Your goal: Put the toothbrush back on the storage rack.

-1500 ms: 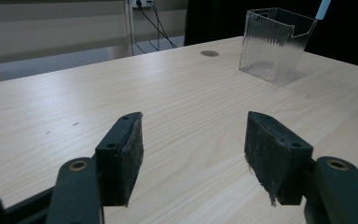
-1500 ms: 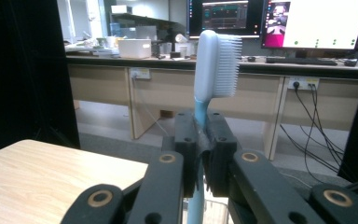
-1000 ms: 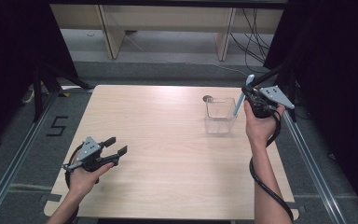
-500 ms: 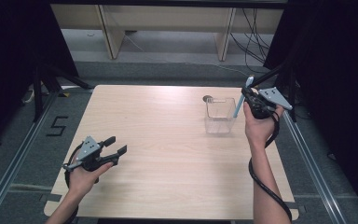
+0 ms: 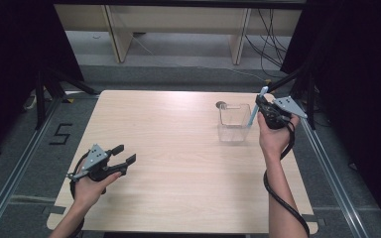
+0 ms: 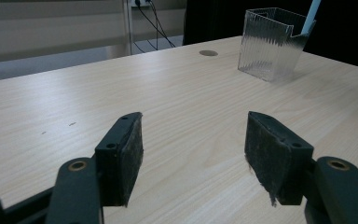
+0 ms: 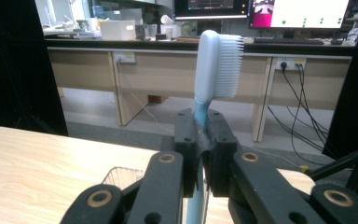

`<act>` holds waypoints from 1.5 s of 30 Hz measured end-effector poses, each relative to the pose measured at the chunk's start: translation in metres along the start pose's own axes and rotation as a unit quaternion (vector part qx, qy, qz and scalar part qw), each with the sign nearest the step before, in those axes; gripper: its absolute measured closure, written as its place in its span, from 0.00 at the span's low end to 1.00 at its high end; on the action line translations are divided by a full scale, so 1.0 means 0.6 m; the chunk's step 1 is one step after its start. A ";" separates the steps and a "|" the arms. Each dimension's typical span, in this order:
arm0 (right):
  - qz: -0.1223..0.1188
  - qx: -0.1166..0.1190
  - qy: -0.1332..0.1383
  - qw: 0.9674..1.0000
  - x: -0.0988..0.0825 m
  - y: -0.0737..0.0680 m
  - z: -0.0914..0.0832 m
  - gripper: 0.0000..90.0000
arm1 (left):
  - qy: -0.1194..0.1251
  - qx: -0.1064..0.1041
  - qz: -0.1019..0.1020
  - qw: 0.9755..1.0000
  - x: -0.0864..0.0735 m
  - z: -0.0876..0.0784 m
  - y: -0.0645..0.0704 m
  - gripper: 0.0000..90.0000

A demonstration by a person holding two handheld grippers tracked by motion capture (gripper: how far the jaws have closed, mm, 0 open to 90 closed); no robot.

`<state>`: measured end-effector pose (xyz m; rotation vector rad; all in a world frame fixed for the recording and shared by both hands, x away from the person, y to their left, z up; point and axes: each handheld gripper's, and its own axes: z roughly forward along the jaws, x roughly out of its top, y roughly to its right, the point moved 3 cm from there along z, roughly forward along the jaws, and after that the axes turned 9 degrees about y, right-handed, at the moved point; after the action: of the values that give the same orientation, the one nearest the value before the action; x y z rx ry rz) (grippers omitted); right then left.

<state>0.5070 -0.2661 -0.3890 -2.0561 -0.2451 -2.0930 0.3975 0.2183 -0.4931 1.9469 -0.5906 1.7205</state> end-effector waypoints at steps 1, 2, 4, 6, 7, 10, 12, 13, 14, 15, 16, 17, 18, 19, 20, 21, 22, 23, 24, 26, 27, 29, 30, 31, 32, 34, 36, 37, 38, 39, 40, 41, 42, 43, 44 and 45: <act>0.001 0.001 -0.001 1.000 -0.002 0.000 0.001 0.95 | 0.001 0.000 0.001 1.000 0.000 0.000 0.000 0.41; 0.004 -0.002 0.001 1.000 -0.004 -0.001 0.001 0.95 | 0.000 0.000 0.001 1.000 0.000 0.000 0.000 0.41; 0.003 -0.001 -0.002 1.000 -0.008 0.000 0.001 0.95 | 0.000 0.000 0.000 1.000 0.000 0.000 0.000 0.41; 0.007 -0.005 -0.003 1.000 -0.013 0.000 0.001 0.95 | 0.000 0.000 0.000 1.000 0.000 -0.001 -0.001 0.41; 0.005 -0.002 -0.008 1.000 -0.015 0.001 0.001 0.95 | -0.001 0.001 0.000 1.000 0.000 -0.001 -0.001 0.41; 0.005 -0.003 -0.010 1.000 -0.019 0.002 0.000 0.95 | 0.000 0.003 -0.001 1.000 -0.002 -0.002 -0.003 0.41; 0.007 -0.006 -0.006 1.000 -0.022 0.001 -0.001 0.95 | 0.000 0.003 -0.001 1.000 -0.002 -0.003 -0.003 0.41; 0.007 -0.005 -0.008 1.000 -0.024 0.001 -0.001 0.95 | 0.000 0.003 -0.002 1.000 -0.002 -0.003 -0.003 0.41; 0.008 -0.002 -0.009 1.000 -0.026 0.000 -0.001 0.95 | 0.000 0.003 -0.002 1.000 -0.002 -0.003 -0.003 0.41; 0.005 -0.004 -0.010 1.000 -0.028 0.001 -0.001 0.95 | -0.001 0.003 -0.001 1.000 -0.002 -0.003 -0.003 0.41; 0.010 -0.004 -0.012 1.000 -0.031 0.000 -0.002 0.95 | -0.001 0.003 -0.002 1.000 -0.002 -0.003 -0.003 0.41; 0.009 -0.004 -0.012 1.000 -0.033 0.001 -0.002 0.95 | -0.001 0.003 -0.002 1.000 -0.003 -0.003 -0.003 0.41; 0.012 -0.006 -0.015 1.000 -0.035 0.000 -0.002 0.95 | -0.001 0.003 -0.002 1.000 -0.003 -0.003 -0.003 0.41; 0.012 -0.001 -0.014 1.000 -0.037 0.000 -0.001 0.95 | 0.000 0.003 -0.002 1.000 -0.003 -0.003 -0.003 0.41; 0.013 -0.005 -0.020 1.000 -0.040 0.000 -0.003 0.95 | -0.001 0.003 -0.002 1.000 -0.003 -0.003 -0.003 0.41; 0.008 -0.005 -0.019 1.000 -0.041 0.002 -0.002 0.95 | -0.001 0.003 -0.003 1.000 -0.004 -0.003 -0.003 0.41; 0.010 -0.008 -0.022 1.000 -0.043 0.001 -0.002 0.95 | -0.001 0.003 -0.003 1.000 -0.004 -0.003 -0.003 0.41; 0.011 -0.005 -0.019 1.000 -0.045 0.001 -0.001 0.95 | -0.001 0.003 -0.003 1.000 -0.004 -0.003 -0.003 0.41; 0.014 -0.007 -0.021 1.000 -0.046 0.001 -0.002 0.95 | -0.001 0.003 -0.002 1.000 -0.004 -0.003 -0.004 0.41; 0.013 -0.005 -0.023 1.000 -0.047 0.001 -0.003 0.95 | 0.000 0.004 -0.003 1.000 -0.005 -0.003 -0.004 0.41; 0.006 -0.004 -0.020 1.000 -0.048 0.001 -0.002 0.95 | -0.001 0.005 -0.003 1.000 -0.005 -0.004 -0.005 0.41; 0.009 -0.005 -0.027 1.000 -0.050 0.000 -0.005 0.95 | -0.001 0.005 -0.003 1.000 -0.005 -0.004 -0.005 0.40; 0.014 -0.008 -0.024 1.000 -0.051 -0.002 -0.005 0.95 | -0.001 0.005 -0.003 1.000 -0.005 -0.004 -0.005 0.41; 0.006 -0.007 -0.026 1.000 -0.052 0.000 -0.005 0.95 | 0.000 0.004 -0.004 1.000 -0.005 -0.003 -0.004 0.41; 0.008 -0.007 -0.025 1.000 -0.054 0.000 -0.005 0.95 | -0.001 0.005 -0.004 1.000 -0.005 -0.003 -0.004 0.41; 0.010 -0.006 -0.027 1.000 -0.057 0.000 -0.007 0.95 | 0.006 0.001 -0.006 1.000 -0.006 -0.001 -0.004 0.41; 0.014 -0.006 -0.029 0.999 -0.060 -0.001 -0.007 0.95 | 0.002 0.004 -0.005 1.000 -0.006 -0.002 -0.004 0.41; 0.013 -0.007 -0.027 1.000 -0.062 -0.001 -0.008 0.95 | -0.001 0.005 -0.004 1.000 -0.006 -0.002 -0.005 0.41; 0.012 -0.005 -0.028 1.000 -0.065 0.000 -0.007 0.95 | -0.001 0.005 -0.004 1.000 -0.006 -0.003 -0.005 0.41; 0.017 -0.004 -0.032 0.999 -0.066 -0.001 -0.008 0.95 | -0.001 0.005 -0.004 1.000 -0.007 -0.003 -0.006 0.41; 0.012 -0.004 -0.033 0.999 -0.068 -0.001 -0.009 0.95 | 0.000 0.005 -0.004 1.000 -0.007 -0.003 -0.006 0.41; 0.014 -0.005 -0.031 0.999 -0.069 -0.001 -0.008 0.95 | -0.001 0.006 -0.004 1.000 -0.007 -0.003 -0.006 0.41; 0.011 -0.006 -0.031 0.999 -0.071 -0.001 -0.008 0.95 | -0.002 0.006 -0.003 1.000 -0.007 -0.004 -0.006 0.41; 0.017 -0.009 -0.034 0.999 -0.072 -0.003 -0.009 0.95 | -0.002 0.006 -0.004 1.000 -0.007 -0.004 -0.006 0.41; 0.011 -0.004 -0.033 0.999 -0.073 -0.002 -0.008 0.95 | -0.002 0.006 -0.004 1.000 -0.008 -0.004 -0.006 0.41; 0.015 -0.004 -0.033 0.999 -0.075 -0.003 -0.007 0.95 | -0.003 0.006 -0.004 1.000 -0.008 -0.004 -0.006 0.41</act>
<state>0.5030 -0.2645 -0.4342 -2.1231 -0.2138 -2.0146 0.3975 0.2226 -0.4980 1.9599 -0.5746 1.7177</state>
